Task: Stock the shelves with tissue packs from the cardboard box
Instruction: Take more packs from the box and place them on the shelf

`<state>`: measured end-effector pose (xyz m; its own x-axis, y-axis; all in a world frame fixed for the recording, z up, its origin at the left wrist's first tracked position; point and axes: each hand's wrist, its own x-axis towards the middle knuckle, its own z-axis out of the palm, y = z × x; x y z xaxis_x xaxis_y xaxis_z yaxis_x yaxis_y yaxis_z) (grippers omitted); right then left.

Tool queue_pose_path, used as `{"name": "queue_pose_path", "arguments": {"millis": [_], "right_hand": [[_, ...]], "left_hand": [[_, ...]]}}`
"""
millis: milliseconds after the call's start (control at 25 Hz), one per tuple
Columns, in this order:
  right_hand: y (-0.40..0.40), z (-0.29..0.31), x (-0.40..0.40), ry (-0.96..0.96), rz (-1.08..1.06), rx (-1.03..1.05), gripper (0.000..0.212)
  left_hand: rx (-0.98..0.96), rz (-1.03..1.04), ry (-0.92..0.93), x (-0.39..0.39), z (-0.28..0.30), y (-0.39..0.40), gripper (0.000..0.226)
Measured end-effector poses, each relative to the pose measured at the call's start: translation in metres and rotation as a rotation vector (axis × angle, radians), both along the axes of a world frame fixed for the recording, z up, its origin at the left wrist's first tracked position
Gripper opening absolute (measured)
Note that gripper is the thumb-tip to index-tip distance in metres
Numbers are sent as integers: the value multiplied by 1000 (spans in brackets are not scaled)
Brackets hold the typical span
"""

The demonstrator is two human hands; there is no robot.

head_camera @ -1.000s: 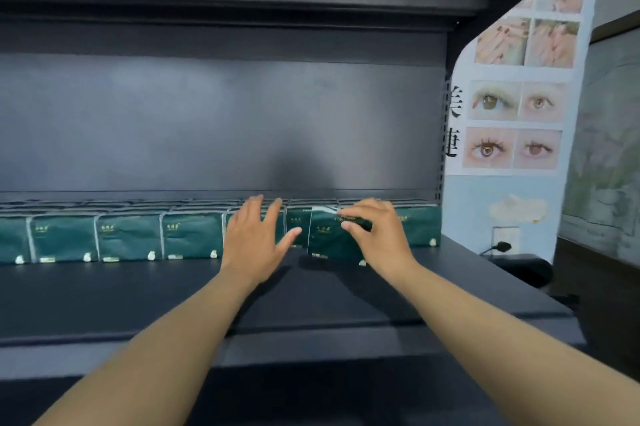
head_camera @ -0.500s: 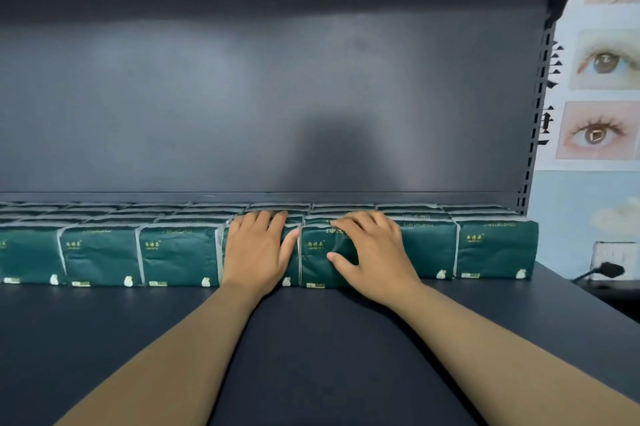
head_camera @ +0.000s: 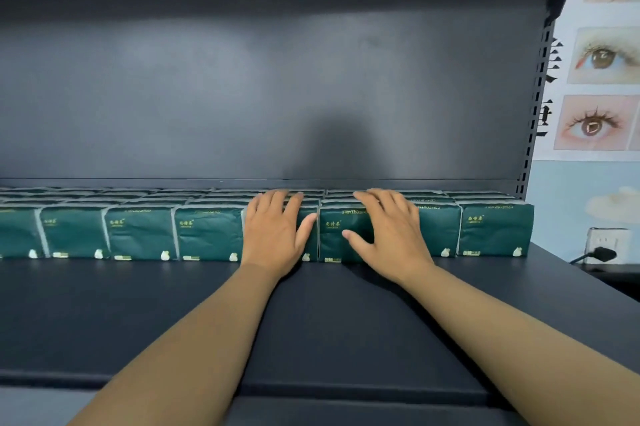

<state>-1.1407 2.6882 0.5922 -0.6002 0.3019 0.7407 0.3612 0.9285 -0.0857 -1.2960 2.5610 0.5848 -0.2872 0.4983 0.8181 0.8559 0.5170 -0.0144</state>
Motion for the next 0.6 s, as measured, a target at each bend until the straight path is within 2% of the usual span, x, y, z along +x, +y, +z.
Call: {"name": "queue_pose_path", "arguments": {"millis": [160,360,480,600], "right_hand": [[-51,3,28,10,-29,3,59],[-157,-12,59,41,-34,15,53],[-241,-41,69,83,-6,-21,49],[-324,-98,64,41,21,-114,48]], "left_hand": [[-50,-5,2,23,-1,-58,58],[-52,-58,-12,36,-14,-180,65],[-79,-109,13,31,-53,-273,64],[-141,-116,54,17,-114,-358,62]]}}
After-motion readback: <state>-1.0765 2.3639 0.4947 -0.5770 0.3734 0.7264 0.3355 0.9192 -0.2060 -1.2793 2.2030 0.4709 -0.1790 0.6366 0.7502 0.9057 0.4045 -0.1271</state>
